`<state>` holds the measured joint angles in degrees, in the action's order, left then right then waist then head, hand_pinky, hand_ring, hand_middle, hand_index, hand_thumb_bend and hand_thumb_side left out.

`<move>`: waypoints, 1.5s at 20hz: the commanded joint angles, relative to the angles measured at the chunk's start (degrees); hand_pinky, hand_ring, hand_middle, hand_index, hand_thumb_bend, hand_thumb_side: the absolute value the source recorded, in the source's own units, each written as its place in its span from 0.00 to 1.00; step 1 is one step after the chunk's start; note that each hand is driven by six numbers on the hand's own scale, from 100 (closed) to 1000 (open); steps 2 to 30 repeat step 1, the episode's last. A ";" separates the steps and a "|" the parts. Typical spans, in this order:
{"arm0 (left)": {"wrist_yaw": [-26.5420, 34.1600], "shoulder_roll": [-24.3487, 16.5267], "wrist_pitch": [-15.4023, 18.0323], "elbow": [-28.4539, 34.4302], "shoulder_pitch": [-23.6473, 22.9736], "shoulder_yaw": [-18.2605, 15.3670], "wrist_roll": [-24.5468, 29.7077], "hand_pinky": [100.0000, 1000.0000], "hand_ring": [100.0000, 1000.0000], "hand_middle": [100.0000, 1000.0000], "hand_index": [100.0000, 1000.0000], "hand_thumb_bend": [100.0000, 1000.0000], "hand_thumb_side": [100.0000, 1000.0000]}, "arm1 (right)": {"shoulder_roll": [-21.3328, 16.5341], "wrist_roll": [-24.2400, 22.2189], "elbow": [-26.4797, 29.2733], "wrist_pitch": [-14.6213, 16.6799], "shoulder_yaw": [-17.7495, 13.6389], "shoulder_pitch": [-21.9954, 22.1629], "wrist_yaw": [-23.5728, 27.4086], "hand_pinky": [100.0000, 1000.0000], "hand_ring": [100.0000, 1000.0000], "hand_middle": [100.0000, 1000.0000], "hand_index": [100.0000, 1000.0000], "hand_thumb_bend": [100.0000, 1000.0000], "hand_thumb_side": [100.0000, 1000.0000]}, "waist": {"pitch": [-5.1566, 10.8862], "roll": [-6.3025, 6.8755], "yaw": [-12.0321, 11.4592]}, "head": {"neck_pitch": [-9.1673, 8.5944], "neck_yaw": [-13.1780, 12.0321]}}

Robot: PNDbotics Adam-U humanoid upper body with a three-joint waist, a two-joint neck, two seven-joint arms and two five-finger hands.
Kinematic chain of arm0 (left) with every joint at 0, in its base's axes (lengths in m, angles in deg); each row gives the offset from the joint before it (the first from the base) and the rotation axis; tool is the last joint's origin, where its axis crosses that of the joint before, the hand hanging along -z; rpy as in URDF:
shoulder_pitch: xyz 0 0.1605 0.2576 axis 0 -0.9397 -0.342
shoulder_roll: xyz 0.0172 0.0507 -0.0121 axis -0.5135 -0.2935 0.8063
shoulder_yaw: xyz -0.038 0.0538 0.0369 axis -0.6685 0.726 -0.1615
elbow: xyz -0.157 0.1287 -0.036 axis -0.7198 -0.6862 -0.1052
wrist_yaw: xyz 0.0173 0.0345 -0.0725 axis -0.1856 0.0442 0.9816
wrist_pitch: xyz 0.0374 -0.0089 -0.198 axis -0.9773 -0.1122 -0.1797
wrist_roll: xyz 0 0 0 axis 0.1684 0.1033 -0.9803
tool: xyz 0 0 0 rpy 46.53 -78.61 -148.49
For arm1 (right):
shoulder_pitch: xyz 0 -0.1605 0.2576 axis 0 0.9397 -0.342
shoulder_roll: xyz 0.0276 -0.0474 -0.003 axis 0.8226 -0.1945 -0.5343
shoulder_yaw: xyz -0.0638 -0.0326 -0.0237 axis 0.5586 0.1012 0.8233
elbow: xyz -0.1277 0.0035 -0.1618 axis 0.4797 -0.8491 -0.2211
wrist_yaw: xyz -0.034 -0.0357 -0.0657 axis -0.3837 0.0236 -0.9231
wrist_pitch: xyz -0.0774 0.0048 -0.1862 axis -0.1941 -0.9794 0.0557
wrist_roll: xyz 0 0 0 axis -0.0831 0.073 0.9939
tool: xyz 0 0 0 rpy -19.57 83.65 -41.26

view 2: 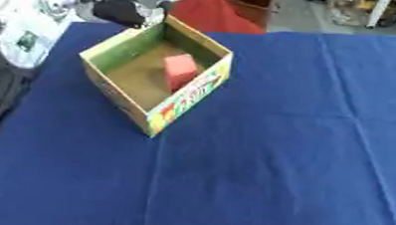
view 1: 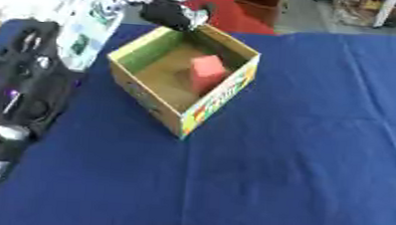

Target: Pick up objects on the table and place them in the box.

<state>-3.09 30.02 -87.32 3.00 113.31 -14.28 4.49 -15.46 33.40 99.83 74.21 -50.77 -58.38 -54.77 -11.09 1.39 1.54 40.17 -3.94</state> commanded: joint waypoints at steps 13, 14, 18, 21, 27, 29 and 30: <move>4.76 -5.32 -2.84 10.64 -2.82 -2.52 -1.42 0.60 0.70 0.62 0.79 0.15 0.62 | -2.03 0.34 1.16 0.03 -0.63 -0.45 -0.36 0.66 0.73 0.85 0.76 0.00 1.00 | 1.09 -0.05 -0.30 | 0.55 0.44; 4.76 -5.32 -2.84 10.64 -2.82 -2.52 -1.42 0.60 0.70 0.62 0.79 0.15 0.62 | -2.03 0.34 1.16 0.03 -0.63 -0.45 -0.36 0.66 0.73 0.85 0.76 0.00 1.00 | 1.09 -0.05 -0.30 | 0.55 0.44; 4.76 -5.32 -2.84 10.64 -2.82 -2.52 -1.42 0.60 0.70 0.62 0.79 0.15 0.62 | -2.03 0.34 1.16 0.03 -0.63 -0.45 -0.36 0.66 0.73 0.85 0.76 0.00 1.00 | 1.09 -0.05 -0.30 | 0.55 0.44; 4.76 -5.32 -2.84 10.64 -2.82 -2.52 -1.42 0.60 0.70 0.62 0.79 0.15 0.62 | -2.03 0.34 1.16 0.03 -0.63 -0.45 -0.36 0.66 0.73 0.85 0.76 0.00 1.00 | 1.09 -0.05 -0.30 | 0.55 0.44; 4.76 -5.32 -2.84 10.64 -2.82 -2.52 -1.42 0.60 0.70 0.62 0.79 0.15 0.62 | -2.03 0.34 1.16 0.03 -0.63 -0.45 -0.36 0.66 0.73 0.85 0.76 0.00 1.00 | 1.09 -0.05 -0.30 | 0.55 0.44; 4.76 -5.32 -2.84 10.64 -2.82 -2.52 -1.42 0.60 0.70 0.62 0.79 0.15 0.62 | -2.03 0.34 1.16 0.03 -0.63 -0.45 -0.36 0.66 0.73 0.85 0.76 0.00 1.00 | 1.09 -0.05 -0.30 | 0.55 0.44; 4.76 -5.32 -2.84 10.64 -2.82 -2.52 -1.42 0.60 0.70 0.62 0.79 0.15 0.62 | -2.03 0.34 1.16 0.03 -0.63 -0.45 -0.36 0.66 0.73 0.85 0.76 0.00 1.00 | 1.09 -0.05 -0.30 | 0.55 0.44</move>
